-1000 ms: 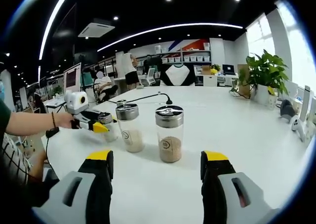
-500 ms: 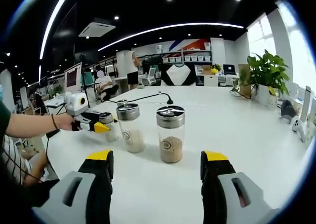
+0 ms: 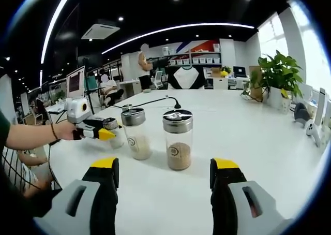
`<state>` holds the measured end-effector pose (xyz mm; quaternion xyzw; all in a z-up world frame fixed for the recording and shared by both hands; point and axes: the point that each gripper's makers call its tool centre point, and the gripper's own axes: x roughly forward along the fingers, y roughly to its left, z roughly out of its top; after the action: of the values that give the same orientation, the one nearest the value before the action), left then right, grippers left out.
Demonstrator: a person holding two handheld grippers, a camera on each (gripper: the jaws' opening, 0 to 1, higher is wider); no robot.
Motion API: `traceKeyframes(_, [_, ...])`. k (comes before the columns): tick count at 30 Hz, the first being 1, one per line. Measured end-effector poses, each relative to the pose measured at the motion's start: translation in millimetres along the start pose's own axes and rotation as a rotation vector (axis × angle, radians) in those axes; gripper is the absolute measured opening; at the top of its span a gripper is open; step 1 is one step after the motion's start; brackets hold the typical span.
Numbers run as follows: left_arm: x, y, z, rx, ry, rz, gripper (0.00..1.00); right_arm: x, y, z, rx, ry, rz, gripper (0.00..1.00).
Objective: Rotate the seasoning bottle until the label or dispensing opening points toward the visible target arrow and the bottle remains upright within the marked orientation range
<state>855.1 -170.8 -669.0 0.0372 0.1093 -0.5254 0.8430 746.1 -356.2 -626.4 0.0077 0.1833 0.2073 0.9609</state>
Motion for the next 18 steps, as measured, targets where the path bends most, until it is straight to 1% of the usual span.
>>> traceKeyframes(5, [0.0,1.8,0.3,-0.014,-0.015,0.054,0.37,0.4,0.5,-1.7,0.0,0.005,0.003,0.73])
traceKeyframes(7, [-0.3,3.5,0.4,-0.022,-0.009,0.092,0.37,0.4,-0.3,-2.3,-0.001,0.006,0.002,0.73])
traceKeyframes(8, [-0.6,4.2,-0.3,-0.018,0.006,0.125,0.37,0.5,-0.5,-2.4,-0.001,0.006,0.002,0.72])
traceKeyframes(9, [-0.6,4.0,-0.2,-0.023,0.007,0.135,0.37,0.7,-0.6,-2.4,-0.001,0.005,0.002,0.72])
traceKeyframes(12, [-1.1,5.4,-0.4,-0.039,-0.006,0.172,0.37,2.4,-1.4,-1.7,-0.003,0.0,-0.004,0.73])
traceKeyframes(13, [-1.9,6.4,-0.6,-0.044,-0.011,0.198,0.37,2.9,-1.1,-2.3,-0.001,0.003,-0.003,0.73])
traceKeyframes(15, [-2.2,7.9,-0.9,-0.053,-0.011,0.231,0.37,3.2,-0.5,-2.4,-0.001,0.003,0.001,0.73])
traceKeyframes(18, [-1.5,8.6,-1.0,-0.062,-0.015,0.262,0.37,3.2,0.3,-3.4,-0.002,0.007,0.003,0.73])
